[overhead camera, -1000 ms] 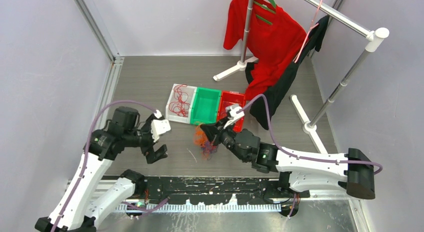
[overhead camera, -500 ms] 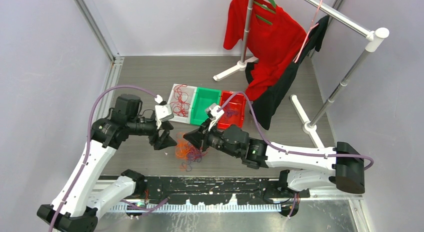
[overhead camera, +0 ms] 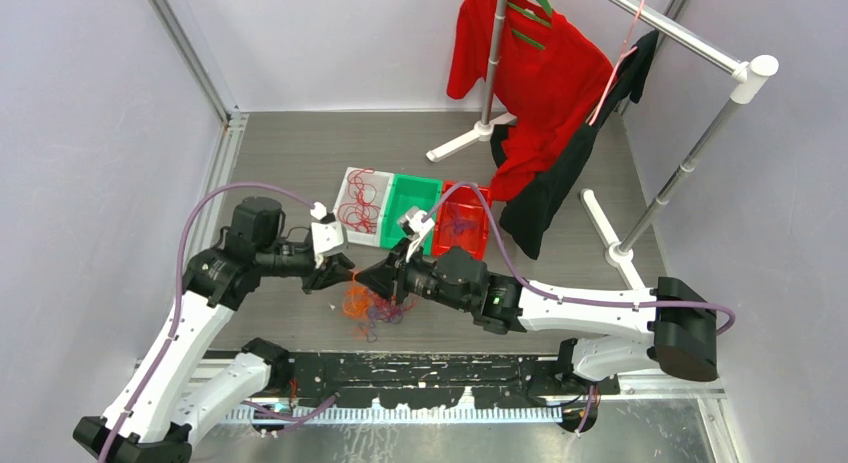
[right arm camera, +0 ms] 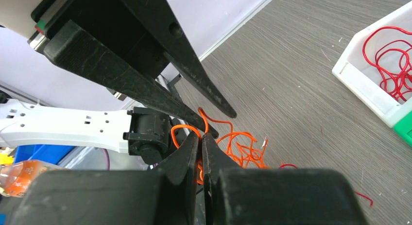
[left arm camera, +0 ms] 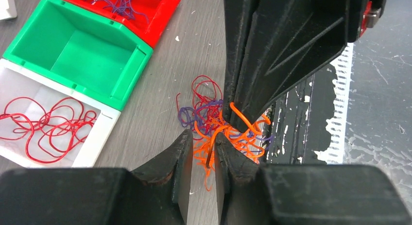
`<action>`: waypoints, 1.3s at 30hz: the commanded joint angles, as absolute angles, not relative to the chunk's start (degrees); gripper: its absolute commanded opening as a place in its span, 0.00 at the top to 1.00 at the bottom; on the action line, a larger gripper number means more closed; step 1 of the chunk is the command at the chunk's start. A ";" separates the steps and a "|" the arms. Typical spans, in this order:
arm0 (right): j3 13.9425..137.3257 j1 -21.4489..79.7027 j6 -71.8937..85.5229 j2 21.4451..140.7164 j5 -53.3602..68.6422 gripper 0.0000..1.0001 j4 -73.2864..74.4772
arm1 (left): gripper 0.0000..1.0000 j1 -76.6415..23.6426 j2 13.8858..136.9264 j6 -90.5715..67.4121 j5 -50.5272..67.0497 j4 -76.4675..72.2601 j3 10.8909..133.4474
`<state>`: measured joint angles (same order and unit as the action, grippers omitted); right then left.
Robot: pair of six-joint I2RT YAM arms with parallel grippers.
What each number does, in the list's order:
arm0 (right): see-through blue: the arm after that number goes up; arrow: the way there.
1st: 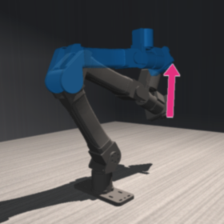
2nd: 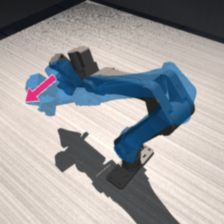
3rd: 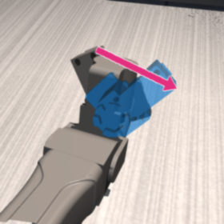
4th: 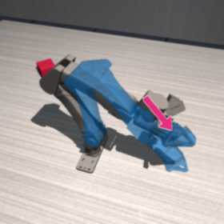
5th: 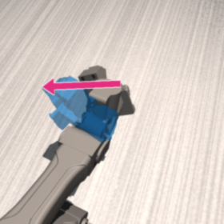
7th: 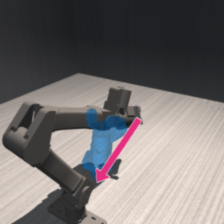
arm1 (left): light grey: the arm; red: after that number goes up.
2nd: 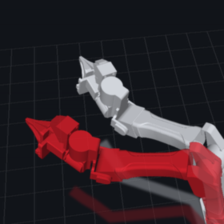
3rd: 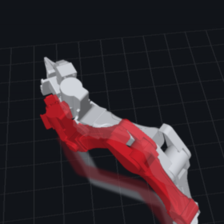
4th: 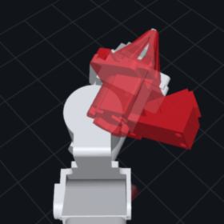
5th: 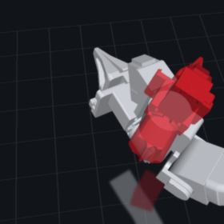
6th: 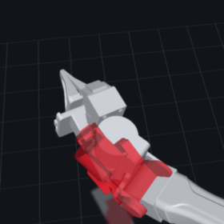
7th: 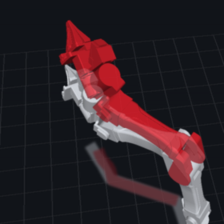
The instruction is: Untangle the cables
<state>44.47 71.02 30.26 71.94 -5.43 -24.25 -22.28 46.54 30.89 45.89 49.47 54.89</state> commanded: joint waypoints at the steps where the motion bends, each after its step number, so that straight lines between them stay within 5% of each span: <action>1: 46.90 70.75 31.60 71.27 -4.59 0.88 -29.43 | 0.80 -22.76 45.03 31.73 45.79 45.11 53.86; 6: 45.73 70.67 31.50 71.01 -6.71 0.80 -31.19 | 1.00 -22.85 41.58 21.58 37.05 31.59 50.08; 9: 43.03 70.68 29.42 69.14 -13.72 0.62 -31.58 | 1.00 -22.86 38.26 15.12 31.12 24.41 49.34; 14: 39.03 70.75 26.95 65.35 -28.49 0.54 -30.73 | 1.00 -22.97 35.48 13.44 27.01 26.32 52.70; 25: 40.10 72.61 19.01 74.74 -25.40 0.24 -38.13 | 1.00 -22.94 36.28 11.25 30.03 30.73 60.46; 35: 47.32 72.88 19.11 89.14 -22.53 0.22 -43.19 | 1.00 -22.94 39.47 4.30 37.43 32.13 69.06; 39: 48.66 72.92 20.32 92.53 -23.88 0.30 -43.02 | 1.00 -22.94 40.69 1.69 38.21 31.68 72.94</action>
<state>45.69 72.66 19.88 90.91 -22.90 -38.41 -22.76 39.94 5.69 35.11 33.50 68.07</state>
